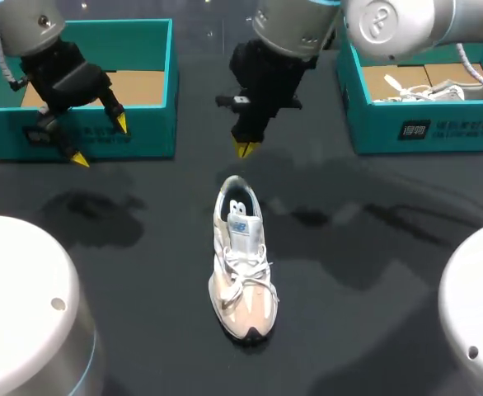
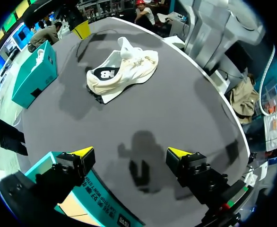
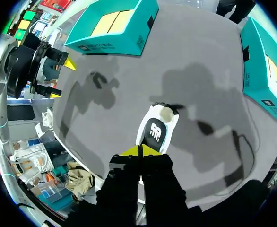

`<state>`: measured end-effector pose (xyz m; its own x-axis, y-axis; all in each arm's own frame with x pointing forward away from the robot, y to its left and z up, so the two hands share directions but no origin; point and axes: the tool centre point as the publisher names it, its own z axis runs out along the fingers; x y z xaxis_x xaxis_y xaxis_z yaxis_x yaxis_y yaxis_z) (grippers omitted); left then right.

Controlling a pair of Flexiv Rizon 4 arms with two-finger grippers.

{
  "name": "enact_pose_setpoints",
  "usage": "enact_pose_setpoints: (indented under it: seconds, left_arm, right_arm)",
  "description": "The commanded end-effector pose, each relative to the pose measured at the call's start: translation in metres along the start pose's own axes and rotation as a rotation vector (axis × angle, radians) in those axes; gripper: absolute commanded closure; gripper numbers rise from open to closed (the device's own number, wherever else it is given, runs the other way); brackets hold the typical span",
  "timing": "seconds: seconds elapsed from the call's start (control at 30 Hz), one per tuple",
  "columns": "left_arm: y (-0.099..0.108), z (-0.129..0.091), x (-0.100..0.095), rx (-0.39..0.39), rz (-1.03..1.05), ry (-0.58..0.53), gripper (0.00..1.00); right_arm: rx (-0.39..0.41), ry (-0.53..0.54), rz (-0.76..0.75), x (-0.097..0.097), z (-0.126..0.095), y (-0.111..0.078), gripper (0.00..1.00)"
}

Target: Take the shoe out of the shoebox, open the shoe tongue, remove and reinsert the insole, then place the shoe into the shoebox

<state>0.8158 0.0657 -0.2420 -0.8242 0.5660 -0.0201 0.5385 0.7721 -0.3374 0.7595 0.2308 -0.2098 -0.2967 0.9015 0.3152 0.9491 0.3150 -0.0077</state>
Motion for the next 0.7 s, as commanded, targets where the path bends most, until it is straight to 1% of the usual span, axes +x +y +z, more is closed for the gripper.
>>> enact_pose_setpoints:
  seconds: [0.03, 0.1, 0.5, 0.53, 0.7]
  left_arm:
    - [0.020, -0.003, -0.010, 0.069, 0.033, 0.058, 0.00]
    - [0.025, -0.006, -0.010, 0.093, 0.052, 0.067, 0.00]
    - [0.025, -0.006, -0.010, 0.093, 0.052, 0.067, 0.00]
    - [0.025, -0.006, -0.010, 0.093, 0.052, 0.067, 0.00]
    - [0.025, -0.006, -0.010, 0.093, 0.052, 0.067, 0.00]
  right_arm:
    - [-0.118, -0.440, 0.083, 0.012, 0.022, -0.009, 1.00]
    - [-0.118, -0.440, 0.083, 0.012, 0.022, -0.009, 1.00]
    - [-0.118, -0.440, 0.083, 0.012, 0.022, -0.009, 1.00]
    - [-0.136, -0.439, 0.063, 0.008, 0.027, -0.008, 1.00]
    - [-0.199, -0.411, 0.082, -0.013, 0.050, -0.010, 1.00]
